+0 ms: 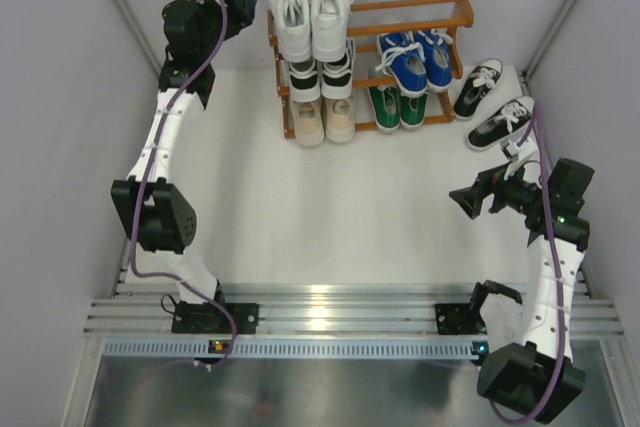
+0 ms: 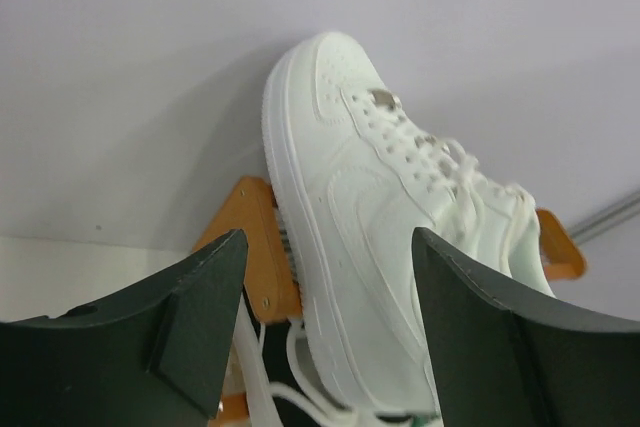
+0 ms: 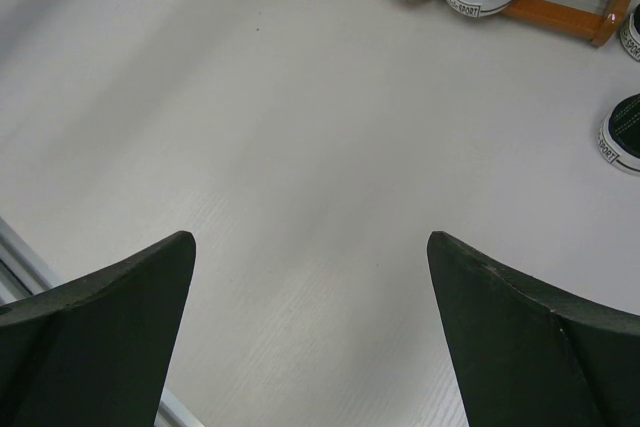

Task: Place and organize the shoes onto the shoe shelf
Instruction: Adjust the shoe at the shoe shelf.

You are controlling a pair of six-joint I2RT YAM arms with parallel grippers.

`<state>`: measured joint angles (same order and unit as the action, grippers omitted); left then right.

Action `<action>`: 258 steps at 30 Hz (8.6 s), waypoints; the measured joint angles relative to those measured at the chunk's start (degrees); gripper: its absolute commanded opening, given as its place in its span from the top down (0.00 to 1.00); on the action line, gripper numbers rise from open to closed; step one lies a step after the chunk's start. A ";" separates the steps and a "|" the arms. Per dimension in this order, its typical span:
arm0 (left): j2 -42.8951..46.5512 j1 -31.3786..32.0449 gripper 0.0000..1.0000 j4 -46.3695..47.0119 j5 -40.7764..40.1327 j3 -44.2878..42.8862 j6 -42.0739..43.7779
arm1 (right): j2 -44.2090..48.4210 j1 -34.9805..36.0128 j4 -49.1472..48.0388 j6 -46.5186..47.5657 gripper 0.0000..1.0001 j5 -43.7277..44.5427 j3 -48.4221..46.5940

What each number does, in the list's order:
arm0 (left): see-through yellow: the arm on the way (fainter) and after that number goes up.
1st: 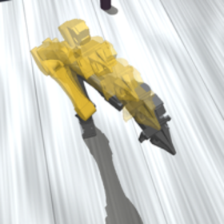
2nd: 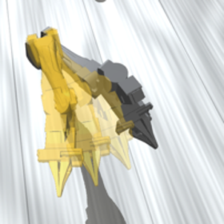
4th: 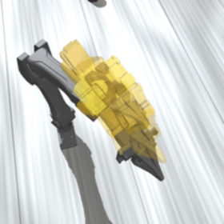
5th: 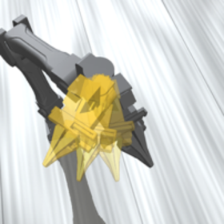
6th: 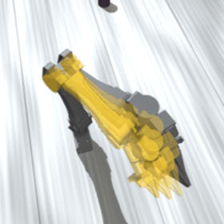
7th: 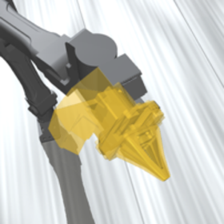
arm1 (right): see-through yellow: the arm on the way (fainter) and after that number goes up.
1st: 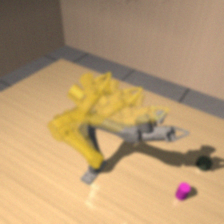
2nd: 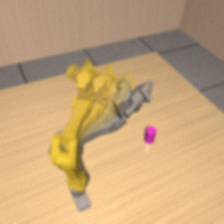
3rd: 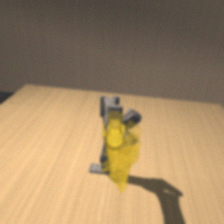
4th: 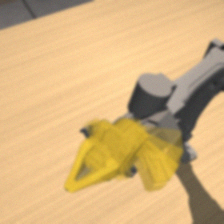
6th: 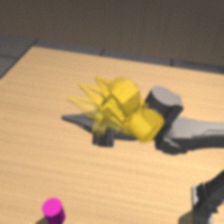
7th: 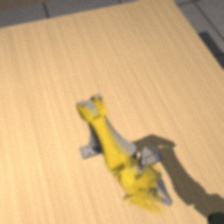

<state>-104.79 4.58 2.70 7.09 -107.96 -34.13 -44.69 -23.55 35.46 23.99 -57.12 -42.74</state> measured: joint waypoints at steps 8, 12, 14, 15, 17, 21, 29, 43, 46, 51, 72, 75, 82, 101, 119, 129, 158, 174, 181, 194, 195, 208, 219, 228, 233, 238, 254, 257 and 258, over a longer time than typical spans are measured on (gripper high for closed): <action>14.10 0.07 0.27 1.31 8.24 17.97 -3.43 | 0.00 -0.17 0.07 0.02 0.01 0.00 0.00; 15.63 0.24 0.27 1.64 10.69 20.33 -5.22 | 0.00 -0.24 0.09 0.02 0.01 0.00 0.00; 15.61 0.39 0.28 1.64 11.19 20.31 -5.44 | 0.00 -0.24 0.09 0.04 0.01 0.00 0.00; 15.56 0.50 0.28 1.62 11.28 20.09 -5.42 | 0.00 -0.24 0.09 0.04 0.01 0.00 0.00; 14.97 0.83 0.29 1.68 11.17 19.04 -5.05 | 0.00 -0.24 0.11 0.04 0.01 0.00 0.00; 12.07 1.90 0.31 2.01 9.92 14.21 -2.25 | 0.00 -0.24 0.11 0.04 0.01 -0.02 0.00; 5.60 4.26 0.37 2.51 7.58 6.03 5.84 | 0.00 -0.24 0.13 0.24 0.01 -0.11 0.00; -2.95 6.58 0.42 0.17 3.52 -3.30 13.88 | -0.02 -0.24 0.17 0.46 0.01 -0.59 0.00; -3.69 7.19 0.47 -0.35 2.84 -4.37 14.95 | -0.02 -0.24 0.24 0.48 0.01 -0.68 0.00; -4.85 7.54 0.54 -1.14 2.51 -5.68 16.35 | -0.02 -0.24 0.50 0.48 0.00 -0.85 0.00; -6.86 7.58 0.89 -5.60 3.02 -10.23 18.14 | -0.13 -0.24 0.61 0.50 0.01 -0.87 0.00; -6.86 7.56 0.90 -5.77 3.10 -10.34 18.01 | -0.13 -0.24 0.61 0.50 0.01 -0.87 0.00; -6.86 7.56 0.91 -5.77 3.13 -10.34 17.75 | -0.13 -0.24 0.61 0.50 0.01 -0.87 0.00; -6.86 7.54 0.92 -5.77 2.91 -10.34 16.48 | -0.13 -0.26 0.61 0.52 0.01 -0.87 0.00; -6.84 7.52 0.92 -5.84 2.64 -10.43 15.15 | -0.13 -0.26 0.68 0.66 0.01 -0.87 0.00; -6.80 7.54 0.92 -6.01 2.47 -10.54 14.75 | -0.44 -0.26 0.79 0.98 0.01 -0.87 0.00; -6.32 7.41 0.93 -7.67 2.08 -11.17 14.73 | -0.44 -0.26 0.94 1.09 0.01 -0.87 0.00; -4.81 7.41 0.90 -7.69 2.03 -10.47 14.67 | -0.44 -0.26 0.96 1.09 0.01 -0.90 0.00; -4.44 7.43 0.85 -7.26 2.19 -9.55 14.67 | -0.44 -0.26 0.96 1.11 0.01 -0.90 0.00; -5.18 7.43 0.80 -5.86 3.61 -9.40 14.21 | -0.46 -0.26 0.96 1.44 0.01 -0.90 0.00; -5.31 7.43 0.79 -5.27 3.82 -9.09 14.16 | -0.46 -0.26 0.96 1.46 0.01 -0.90 0.00; -5.38 7.37 0.62 -1.11 5.33 -6.43 14.14 | -0.46 -0.26 0.96 1.49 0.01 -0.90 0.00; -5.31 7.34 0.51 0.22 5.66 -4.33 14.10 | -0.48 -0.26 0.96 1.49 0.01 -0.94 0.00; -4.15 7.30 0.44 0.02 5.44 -3.61 13.79 | -0.48 -0.26 0.96 1.49 0.01 -0.94 0.00; -2.84 7.30 0.41 -0.09 5.14 -3.41 13.29 | -0.48 -0.26 0.96 1.51 0.01 -0.94 0.00; -1.62 7.13 0.39 -0.09 4.44 -3.39 13.22 | -0.48 -0.26 0.98 1.51 0.01 -0.94 0.00; 4.76 4.61 0.53 -1.11 -1.46 -0.85 13.05 | -0.50 -0.57 0.98 1.53 0.00 -0.96 0.00; 4.98 2.89 0.83 -2.16 -3.23 -0.63 12.13 | -0.55 -0.76 0.96 1.53 0.01 -0.98 0.00; 4.90 2.43 0.87 -3.08 -3.61 -0.63 12.02 | -0.61 -0.79 0.96 1.53 0.00 -1.01 0.00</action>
<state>-99.90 7.01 -0.38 3.49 -108.60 -22.11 -45.30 -24.34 36.42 25.52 -58.13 -42.74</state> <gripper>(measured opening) 0.205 0.993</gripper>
